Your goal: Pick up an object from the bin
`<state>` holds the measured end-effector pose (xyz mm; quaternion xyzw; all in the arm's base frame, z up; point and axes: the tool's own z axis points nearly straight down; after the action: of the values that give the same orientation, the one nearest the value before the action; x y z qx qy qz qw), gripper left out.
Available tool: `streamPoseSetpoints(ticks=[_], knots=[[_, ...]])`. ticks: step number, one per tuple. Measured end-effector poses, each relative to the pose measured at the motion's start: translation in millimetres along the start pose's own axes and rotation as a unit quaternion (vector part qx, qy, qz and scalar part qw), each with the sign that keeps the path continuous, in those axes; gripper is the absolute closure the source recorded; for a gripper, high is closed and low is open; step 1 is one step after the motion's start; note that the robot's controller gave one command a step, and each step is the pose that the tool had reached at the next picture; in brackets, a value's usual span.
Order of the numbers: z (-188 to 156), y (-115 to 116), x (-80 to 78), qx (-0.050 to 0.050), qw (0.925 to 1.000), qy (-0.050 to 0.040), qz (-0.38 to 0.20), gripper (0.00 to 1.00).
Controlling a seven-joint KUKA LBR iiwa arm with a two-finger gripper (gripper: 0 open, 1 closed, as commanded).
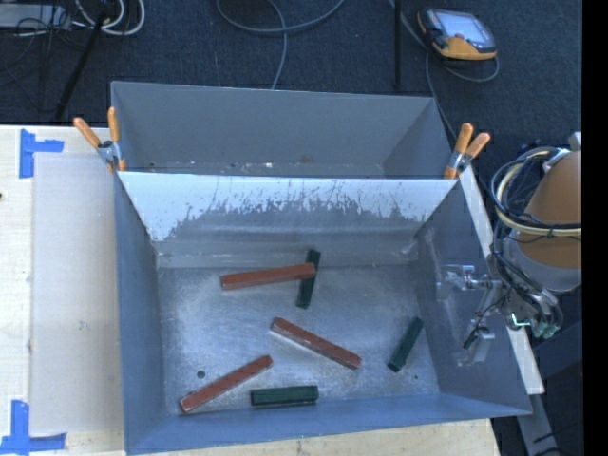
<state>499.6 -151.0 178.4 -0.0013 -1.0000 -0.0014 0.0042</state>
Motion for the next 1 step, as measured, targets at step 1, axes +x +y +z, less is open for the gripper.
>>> streamPoseSetpoints(ticks=[1], knots=[[110.3,12.3,-30.5,0.001,0.9711,-0.0015,-0.239,0.00]])
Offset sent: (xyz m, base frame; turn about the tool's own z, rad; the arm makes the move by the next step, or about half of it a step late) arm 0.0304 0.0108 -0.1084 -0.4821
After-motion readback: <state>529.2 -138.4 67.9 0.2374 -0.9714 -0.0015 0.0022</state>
